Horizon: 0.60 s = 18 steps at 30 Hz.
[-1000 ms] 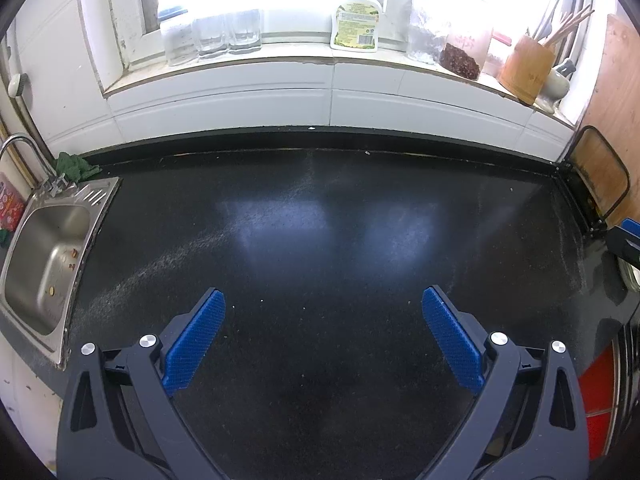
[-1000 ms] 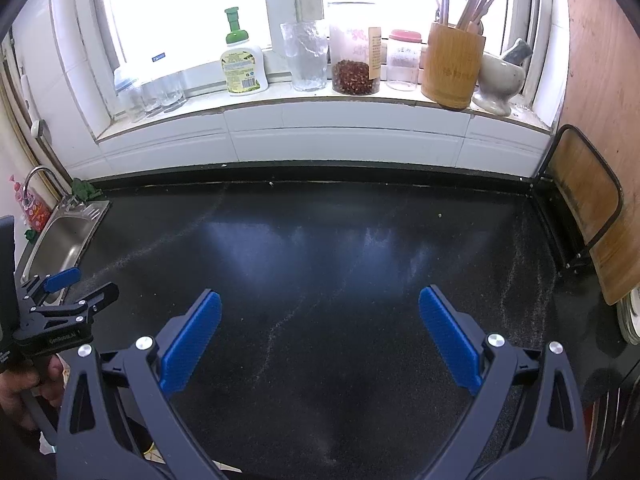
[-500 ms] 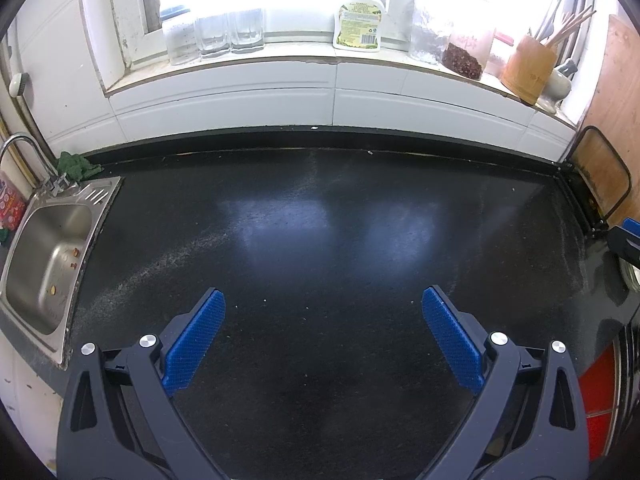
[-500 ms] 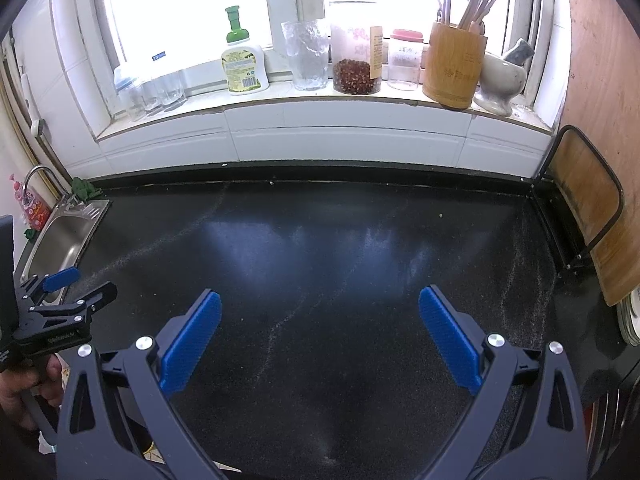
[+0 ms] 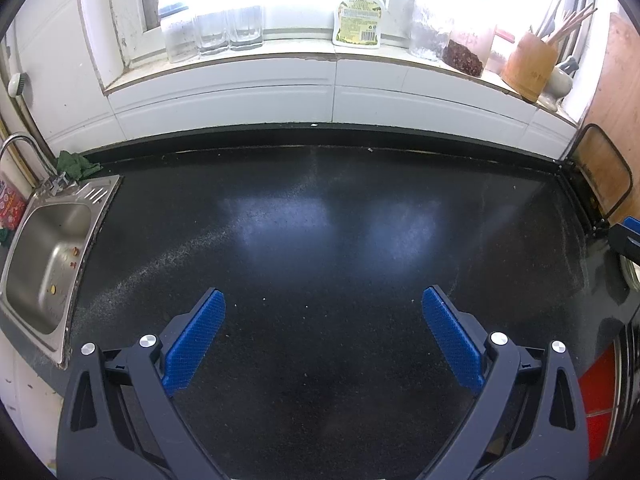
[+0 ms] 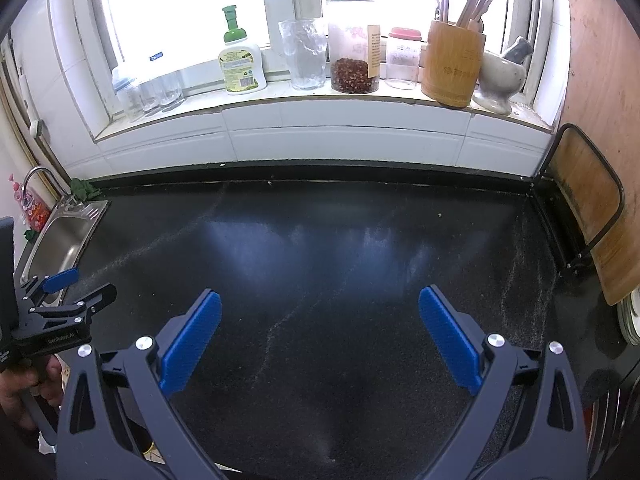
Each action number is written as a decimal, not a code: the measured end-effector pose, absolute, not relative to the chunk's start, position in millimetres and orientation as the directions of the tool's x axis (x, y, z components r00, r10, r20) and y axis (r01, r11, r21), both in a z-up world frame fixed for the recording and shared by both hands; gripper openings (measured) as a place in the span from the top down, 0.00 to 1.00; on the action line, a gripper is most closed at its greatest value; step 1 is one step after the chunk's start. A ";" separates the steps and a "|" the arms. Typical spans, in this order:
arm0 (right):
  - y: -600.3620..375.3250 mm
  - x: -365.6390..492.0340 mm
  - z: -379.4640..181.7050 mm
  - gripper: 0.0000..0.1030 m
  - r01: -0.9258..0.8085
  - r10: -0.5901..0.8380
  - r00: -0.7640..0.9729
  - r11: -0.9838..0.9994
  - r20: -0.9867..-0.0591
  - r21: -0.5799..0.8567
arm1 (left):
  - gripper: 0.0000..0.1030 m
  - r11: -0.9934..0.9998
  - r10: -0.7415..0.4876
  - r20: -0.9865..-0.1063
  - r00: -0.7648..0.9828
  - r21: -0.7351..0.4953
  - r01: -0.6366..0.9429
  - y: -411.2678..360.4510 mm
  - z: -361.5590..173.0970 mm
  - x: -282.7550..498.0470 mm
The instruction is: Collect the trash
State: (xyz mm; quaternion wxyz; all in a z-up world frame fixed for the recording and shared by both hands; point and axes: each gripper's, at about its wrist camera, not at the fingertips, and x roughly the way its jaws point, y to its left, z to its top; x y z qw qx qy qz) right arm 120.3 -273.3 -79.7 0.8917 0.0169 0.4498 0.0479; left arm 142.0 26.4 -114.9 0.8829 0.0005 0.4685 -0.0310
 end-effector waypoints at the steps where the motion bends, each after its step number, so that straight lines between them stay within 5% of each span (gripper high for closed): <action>1: -273.4 120.8 -80.2 0.07 -0.070 0.101 0.590 0.995 -0.801 0.075 | 0.07 0.998 -0.055 -0.827 0.559 -0.028 0.056 26.3 -114.9 142.0; 18: -273.6 120.6 -79.8 0.07 -0.063 0.091 0.600 0.996 -0.795 0.066 | 0.07 0.998 -0.036 -0.828 0.560 -0.005 0.058 26.3 -113.6 142.5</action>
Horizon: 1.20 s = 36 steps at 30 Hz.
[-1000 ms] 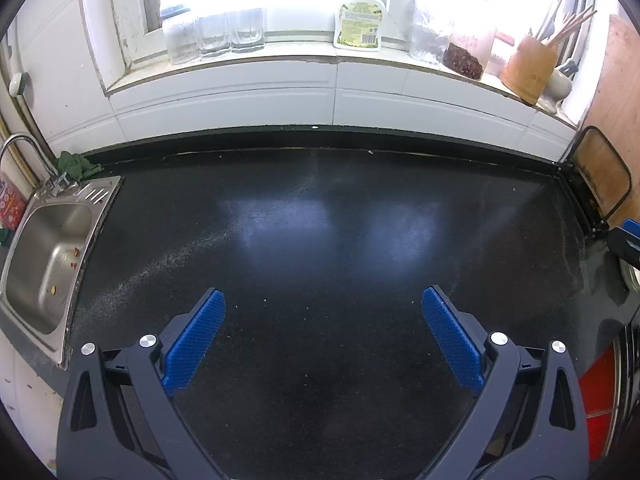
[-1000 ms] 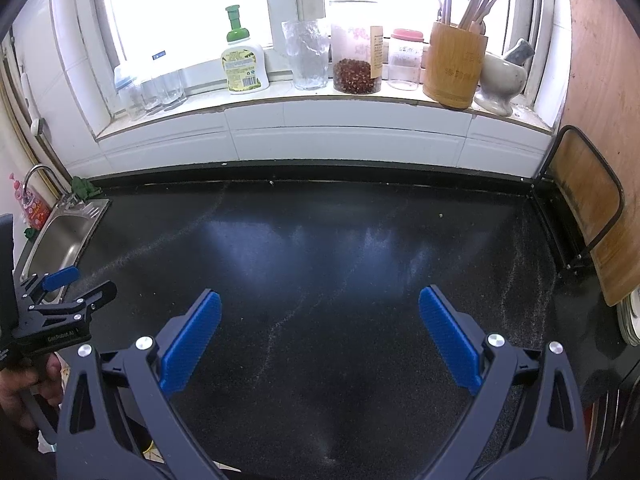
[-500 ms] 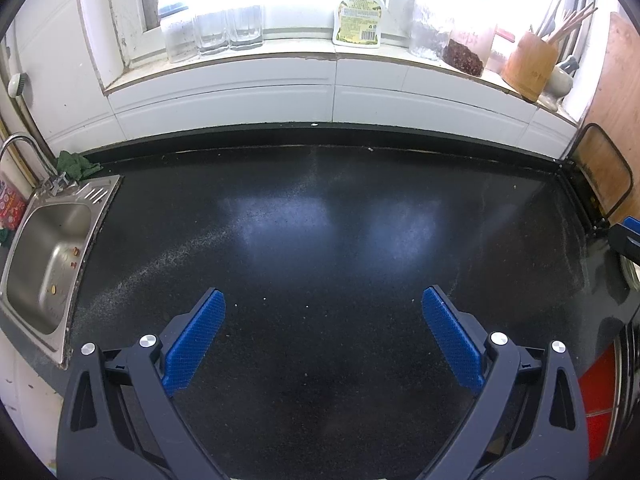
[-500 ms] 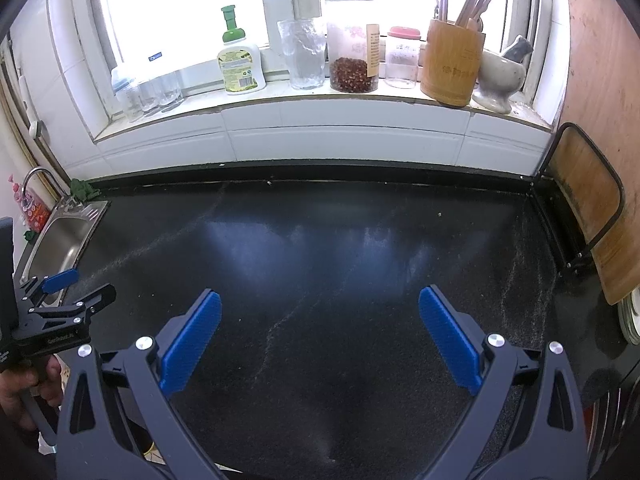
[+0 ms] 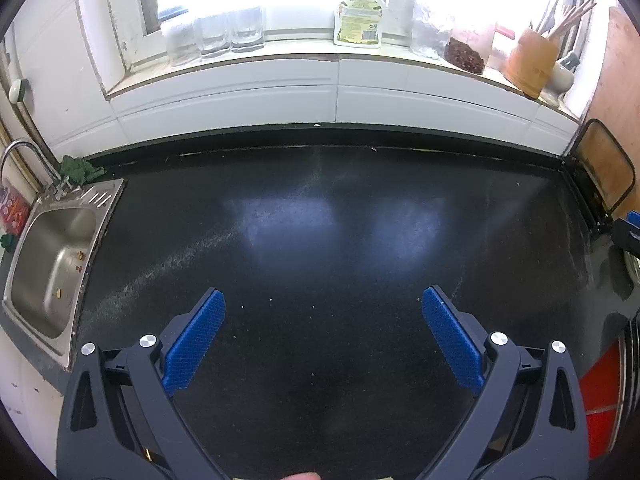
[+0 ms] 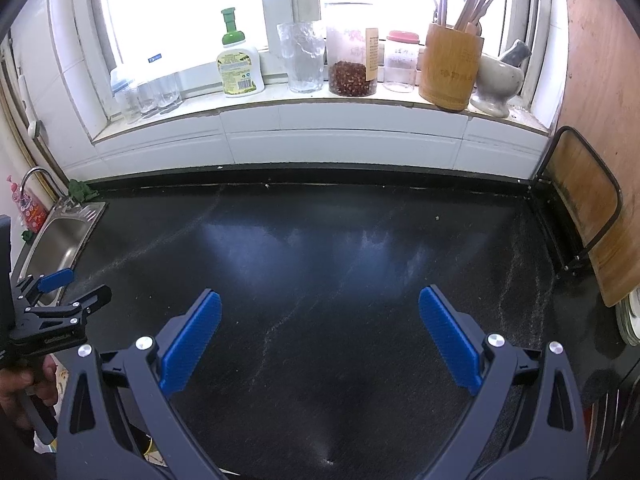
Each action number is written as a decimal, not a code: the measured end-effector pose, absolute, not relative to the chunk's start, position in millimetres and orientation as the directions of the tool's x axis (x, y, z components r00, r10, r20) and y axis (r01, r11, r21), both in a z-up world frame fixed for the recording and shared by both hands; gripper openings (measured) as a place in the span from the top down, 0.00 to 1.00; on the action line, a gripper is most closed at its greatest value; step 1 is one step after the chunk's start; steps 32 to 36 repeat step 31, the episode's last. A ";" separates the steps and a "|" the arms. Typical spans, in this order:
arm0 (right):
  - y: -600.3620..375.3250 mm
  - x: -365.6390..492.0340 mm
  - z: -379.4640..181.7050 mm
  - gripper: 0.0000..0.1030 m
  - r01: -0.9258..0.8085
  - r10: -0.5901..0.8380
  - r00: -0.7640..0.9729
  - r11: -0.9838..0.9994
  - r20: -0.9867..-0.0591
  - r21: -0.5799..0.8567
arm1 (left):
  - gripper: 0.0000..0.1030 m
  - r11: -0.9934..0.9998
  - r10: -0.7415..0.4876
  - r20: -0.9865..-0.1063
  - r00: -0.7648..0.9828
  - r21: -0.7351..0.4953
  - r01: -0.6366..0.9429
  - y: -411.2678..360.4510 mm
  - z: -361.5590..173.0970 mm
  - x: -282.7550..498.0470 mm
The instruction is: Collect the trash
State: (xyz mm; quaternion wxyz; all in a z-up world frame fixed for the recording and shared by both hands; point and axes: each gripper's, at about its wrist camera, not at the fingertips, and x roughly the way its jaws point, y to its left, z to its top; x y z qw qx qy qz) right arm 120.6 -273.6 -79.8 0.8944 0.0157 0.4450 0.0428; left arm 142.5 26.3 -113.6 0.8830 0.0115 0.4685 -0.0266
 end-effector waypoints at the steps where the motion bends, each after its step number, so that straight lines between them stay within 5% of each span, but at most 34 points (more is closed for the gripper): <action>1: -273.4 120.8 -79.8 0.07 -0.063 0.091 0.601 0.996 -0.794 0.067 | 0.07 0.998 -0.038 -0.828 0.560 -0.006 0.059 25.8 -113.3 143.0; 36: -281.0 126.3 -101.8 0.07 -0.049 0.118 0.575 0.993 -0.810 0.110 | 0.07 0.998 0.005 -0.831 0.556 0.039 0.050 22.8 -129.2 153.5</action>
